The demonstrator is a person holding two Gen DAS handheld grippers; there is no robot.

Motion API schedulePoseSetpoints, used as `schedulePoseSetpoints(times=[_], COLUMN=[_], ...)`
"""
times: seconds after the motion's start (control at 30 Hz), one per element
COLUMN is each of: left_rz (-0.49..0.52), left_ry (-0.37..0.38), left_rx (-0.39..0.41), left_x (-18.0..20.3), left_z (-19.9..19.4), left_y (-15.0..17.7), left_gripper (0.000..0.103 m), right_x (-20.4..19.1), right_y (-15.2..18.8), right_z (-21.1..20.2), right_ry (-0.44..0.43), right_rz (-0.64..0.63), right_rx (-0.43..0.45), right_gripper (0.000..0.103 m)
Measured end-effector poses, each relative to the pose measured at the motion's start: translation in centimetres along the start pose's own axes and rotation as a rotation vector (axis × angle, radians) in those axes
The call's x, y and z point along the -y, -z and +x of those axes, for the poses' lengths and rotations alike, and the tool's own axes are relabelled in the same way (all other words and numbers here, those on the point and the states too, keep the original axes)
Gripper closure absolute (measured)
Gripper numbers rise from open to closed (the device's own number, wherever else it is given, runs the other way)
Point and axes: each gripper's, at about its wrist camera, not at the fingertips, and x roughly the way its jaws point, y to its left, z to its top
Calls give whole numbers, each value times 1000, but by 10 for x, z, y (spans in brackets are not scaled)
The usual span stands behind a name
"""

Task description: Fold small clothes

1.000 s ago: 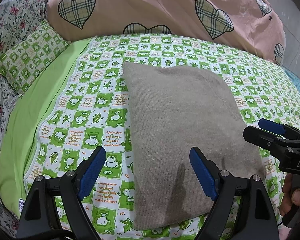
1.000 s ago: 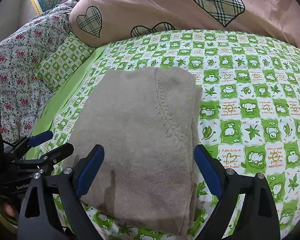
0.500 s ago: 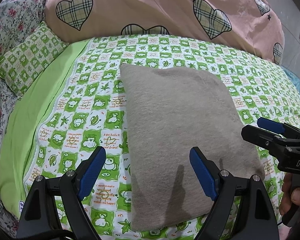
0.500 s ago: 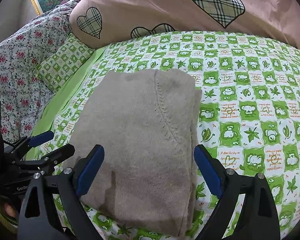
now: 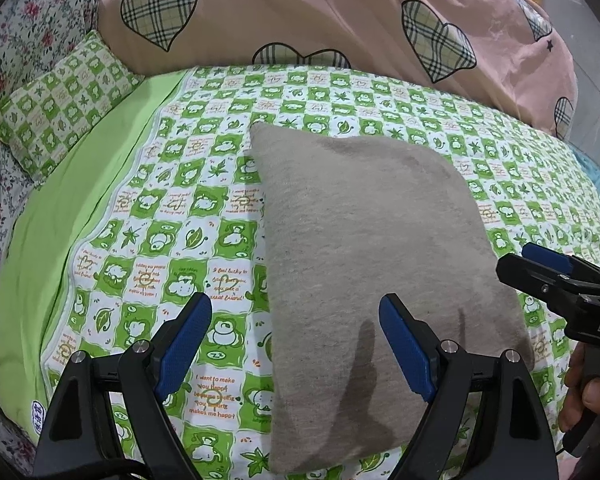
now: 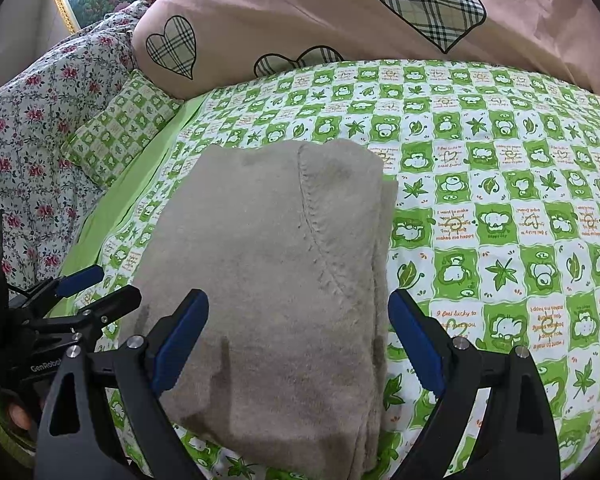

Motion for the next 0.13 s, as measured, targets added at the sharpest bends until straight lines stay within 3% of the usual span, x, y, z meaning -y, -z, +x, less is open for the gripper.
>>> schedulePoseSetpoints(times=[0.13], left_rz=[-4], left_ry=[2], left_rx=[-14], left_x=[-1], left_z=[3], left_y=[2], left_gripper=[17], right_x=[1], right_y=[3], right_z=[0], right_ry=[3], right_rz=[3], right_rx=[-1], right_gripper=[11])
